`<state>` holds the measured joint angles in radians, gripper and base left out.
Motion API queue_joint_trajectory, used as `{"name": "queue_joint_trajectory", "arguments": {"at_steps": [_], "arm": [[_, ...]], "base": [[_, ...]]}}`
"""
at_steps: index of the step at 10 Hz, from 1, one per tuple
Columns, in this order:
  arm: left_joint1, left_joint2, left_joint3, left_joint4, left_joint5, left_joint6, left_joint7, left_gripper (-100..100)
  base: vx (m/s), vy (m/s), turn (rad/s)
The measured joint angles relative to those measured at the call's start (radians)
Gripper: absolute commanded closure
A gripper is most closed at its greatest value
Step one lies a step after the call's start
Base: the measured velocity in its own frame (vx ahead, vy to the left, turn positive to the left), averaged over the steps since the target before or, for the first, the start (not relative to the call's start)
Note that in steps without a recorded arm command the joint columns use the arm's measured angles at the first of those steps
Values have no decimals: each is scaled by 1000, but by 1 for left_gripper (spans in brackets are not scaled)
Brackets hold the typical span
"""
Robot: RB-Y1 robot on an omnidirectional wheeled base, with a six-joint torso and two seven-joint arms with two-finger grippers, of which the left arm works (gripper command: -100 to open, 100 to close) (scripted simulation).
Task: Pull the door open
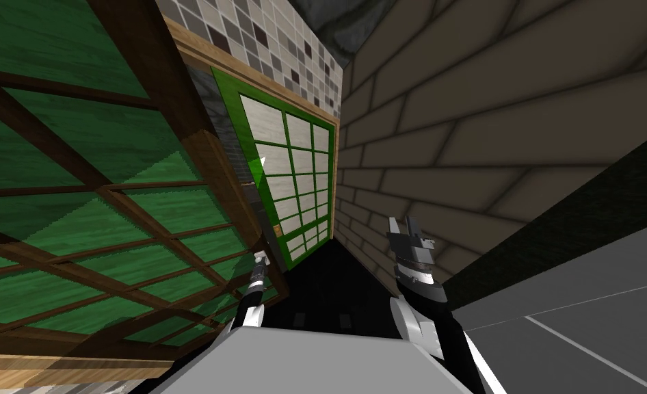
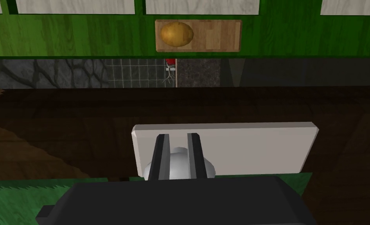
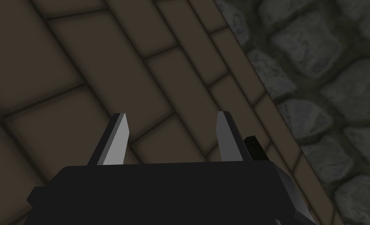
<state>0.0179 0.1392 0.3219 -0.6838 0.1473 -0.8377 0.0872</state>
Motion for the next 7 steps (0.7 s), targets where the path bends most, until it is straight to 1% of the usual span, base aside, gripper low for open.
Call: {"name": "queue_joint_trajectory", "arguments": {"at_steps": [1, 3, 4, 5, 6, 7], "arm": [[12, 3, -6, -18, 6, 6, 22, 100], [-12, 11, -12, 19, 17, -12, 60, 100], [-14, 10, -15, 27, 21, -23, 76, 100], [-16, 13, -21, 29, 28, -24, 99, 100], [-17, 19, -27, 29, 31, -21, 121, 100], [-21, 24, -34, 37, 38, -26, 150, -100]], "base": [[-23, 0, -16], [-32, 8, -24], [-46, 17, -50], [-44, 11, -31], [-34, 3, -26], [-45, -17, -95]]}}
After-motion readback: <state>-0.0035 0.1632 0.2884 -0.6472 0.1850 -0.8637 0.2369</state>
